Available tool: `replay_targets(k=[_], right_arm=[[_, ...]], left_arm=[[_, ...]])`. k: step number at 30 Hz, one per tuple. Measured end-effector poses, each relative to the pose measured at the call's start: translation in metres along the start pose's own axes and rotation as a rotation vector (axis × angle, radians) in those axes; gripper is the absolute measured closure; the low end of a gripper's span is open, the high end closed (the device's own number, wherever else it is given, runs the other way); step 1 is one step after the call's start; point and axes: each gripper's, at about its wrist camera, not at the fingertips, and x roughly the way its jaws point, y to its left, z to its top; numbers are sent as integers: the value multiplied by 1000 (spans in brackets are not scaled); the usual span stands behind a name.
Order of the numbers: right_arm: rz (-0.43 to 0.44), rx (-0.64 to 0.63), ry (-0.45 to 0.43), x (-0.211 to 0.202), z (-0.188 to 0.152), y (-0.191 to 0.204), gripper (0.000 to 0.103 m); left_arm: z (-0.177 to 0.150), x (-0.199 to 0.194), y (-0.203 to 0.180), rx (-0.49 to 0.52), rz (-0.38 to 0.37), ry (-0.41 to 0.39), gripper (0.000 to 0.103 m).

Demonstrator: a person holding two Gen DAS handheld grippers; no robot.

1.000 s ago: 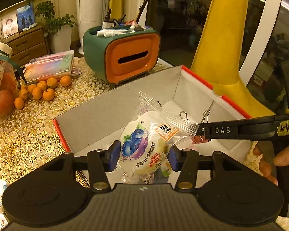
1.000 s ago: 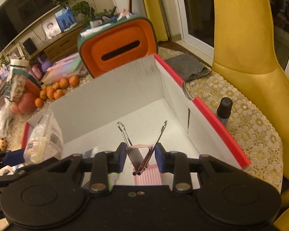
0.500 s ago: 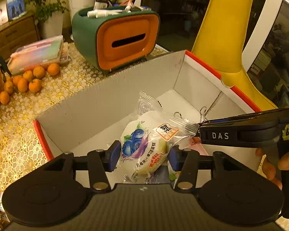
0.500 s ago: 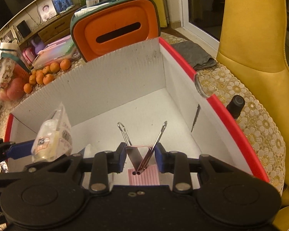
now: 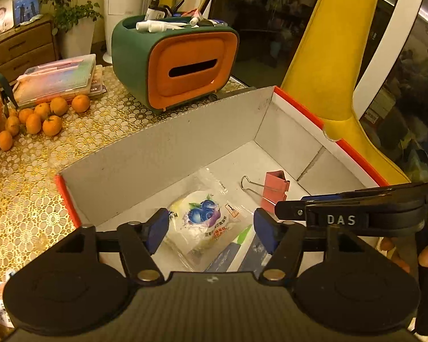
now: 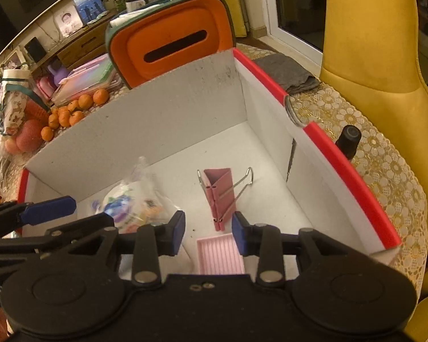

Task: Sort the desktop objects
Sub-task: 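Open both tools to drop the packet and binder clip into the shoebox, then move both tools back toward the remaining items on the table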

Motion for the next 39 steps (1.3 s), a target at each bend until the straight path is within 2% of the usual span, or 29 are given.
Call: replay_targets(k=[8,17,18,20,21,22,24,30,39], right_arm=[[42,-27,-35,-33,-13,9,66],[96,-40,-117,-82,-34,19,65],[100,-37,-126,-86,-37,20,63],[101,-28,-147,-96,-43,22,50],[95,-24,-163,-101,-47,23,37],[91,-25,-179,-105,-50,26,29],[95,-35,-193,-113,-57,30,28],[111,-60,-239,-136,-84,45,23],[131,-99,-296,-165,-127,76,17]], left_arm=[[-13,-36,1,-13,-35,-42,37],[-38,-91,-6,-20,-5,-147,37],[-41,-96,-7,-17,-4,-152,37],[-48,-107,-9,-15,-4,-165,37],[-52,-112,-10,-16,-1,-175,37],[-56,-118,-10,-16,3,-184,37],[-65,-127,-11,-16,11,-207,36],[-93,-156,-4,-30,5,-234,19],[-137,-202,23,-64,51,-269,17]])
